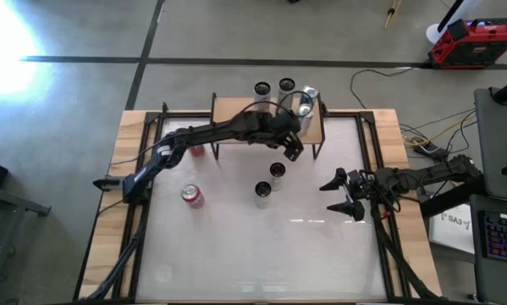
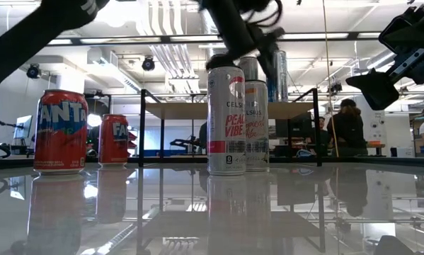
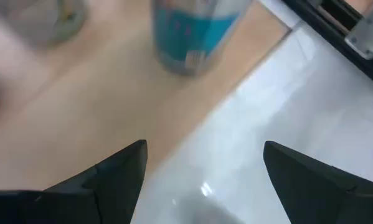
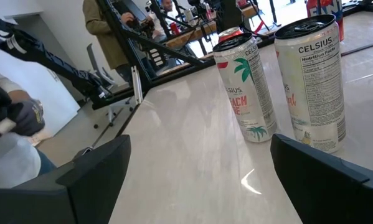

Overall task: Place canned beverage on shelf
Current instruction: Put the white yellow soda can on the shelf aligned with the other white yellow soda can

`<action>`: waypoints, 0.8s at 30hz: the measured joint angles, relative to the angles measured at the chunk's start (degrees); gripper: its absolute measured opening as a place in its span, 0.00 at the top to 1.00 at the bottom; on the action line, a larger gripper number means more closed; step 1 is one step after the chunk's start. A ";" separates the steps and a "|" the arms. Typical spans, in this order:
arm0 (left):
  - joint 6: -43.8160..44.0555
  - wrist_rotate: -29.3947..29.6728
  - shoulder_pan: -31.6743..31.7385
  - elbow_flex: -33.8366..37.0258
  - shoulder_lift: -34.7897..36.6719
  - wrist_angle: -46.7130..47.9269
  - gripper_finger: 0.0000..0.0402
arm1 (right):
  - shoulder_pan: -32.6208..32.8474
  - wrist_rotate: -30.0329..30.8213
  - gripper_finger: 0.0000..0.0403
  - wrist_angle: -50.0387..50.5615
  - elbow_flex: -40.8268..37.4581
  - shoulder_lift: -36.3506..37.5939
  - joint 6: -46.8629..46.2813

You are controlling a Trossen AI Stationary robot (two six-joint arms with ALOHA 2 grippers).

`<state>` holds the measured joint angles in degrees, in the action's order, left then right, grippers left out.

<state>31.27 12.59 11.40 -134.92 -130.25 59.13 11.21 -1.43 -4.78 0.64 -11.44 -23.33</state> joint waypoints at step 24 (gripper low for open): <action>23.89 -0.57 -12.30 0.56 10.52 23.55 0.24 | 0.01 0.00 0.08 0.02 0.01 0.00 0.00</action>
<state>55.16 12.01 -0.89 -134.36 -119.73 82.68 11.22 -1.43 -4.76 0.64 -11.44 -23.33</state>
